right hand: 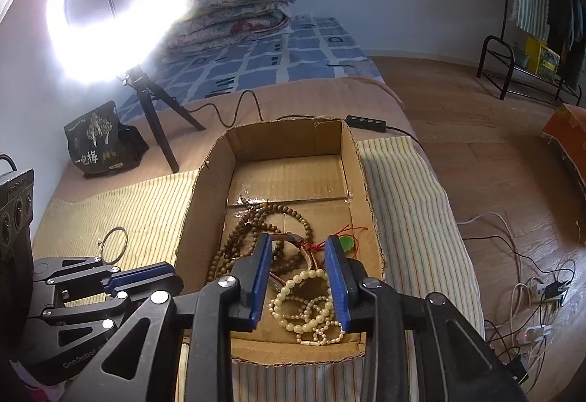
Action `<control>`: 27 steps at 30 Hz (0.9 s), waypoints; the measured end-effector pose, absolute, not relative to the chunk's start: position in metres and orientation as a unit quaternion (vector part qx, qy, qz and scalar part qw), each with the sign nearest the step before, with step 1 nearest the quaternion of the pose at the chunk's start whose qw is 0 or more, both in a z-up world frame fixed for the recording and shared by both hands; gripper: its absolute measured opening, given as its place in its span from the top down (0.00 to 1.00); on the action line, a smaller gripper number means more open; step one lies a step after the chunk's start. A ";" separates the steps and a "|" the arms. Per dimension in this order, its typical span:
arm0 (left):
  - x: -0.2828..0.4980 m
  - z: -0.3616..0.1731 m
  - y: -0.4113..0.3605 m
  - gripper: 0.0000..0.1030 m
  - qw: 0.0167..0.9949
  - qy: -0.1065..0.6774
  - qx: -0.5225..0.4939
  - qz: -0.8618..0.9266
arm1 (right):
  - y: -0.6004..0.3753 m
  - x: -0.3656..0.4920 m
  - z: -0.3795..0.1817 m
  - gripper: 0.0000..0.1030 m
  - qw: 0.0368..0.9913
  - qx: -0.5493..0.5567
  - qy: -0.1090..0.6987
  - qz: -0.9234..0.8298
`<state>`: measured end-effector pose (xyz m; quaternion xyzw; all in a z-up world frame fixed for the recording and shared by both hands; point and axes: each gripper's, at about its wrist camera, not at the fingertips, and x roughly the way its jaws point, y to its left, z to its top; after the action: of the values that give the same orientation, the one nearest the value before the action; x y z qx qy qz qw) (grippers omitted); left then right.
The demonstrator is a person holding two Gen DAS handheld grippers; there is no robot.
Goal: Organize jewelry
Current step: 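Carry the bracelet into the box and open the right tool while the left holds the earring, then move the right tool to the blue metal bangle and grasp its rim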
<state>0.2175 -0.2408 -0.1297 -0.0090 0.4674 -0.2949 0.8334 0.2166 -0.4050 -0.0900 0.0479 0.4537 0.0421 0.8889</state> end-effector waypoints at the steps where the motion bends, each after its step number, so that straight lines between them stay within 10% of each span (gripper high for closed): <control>1: 0.217 -0.129 -0.239 0.94 0.835 0.466 -0.008 -0.293 | -0.405 0.216 -0.090 0.69 0.889 0.046 0.454 0.041; 27: 0.227 -0.112 -0.110 0.94 0.870 0.449 -0.010 -0.204 | -0.326 0.206 -0.053 0.11 0.911 0.024 0.407 0.062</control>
<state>0.2272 -0.1097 -0.1120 -0.0104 0.4494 -0.2038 0.8697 0.2056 -0.3261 -0.0532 0.0237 0.4066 0.0622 0.9112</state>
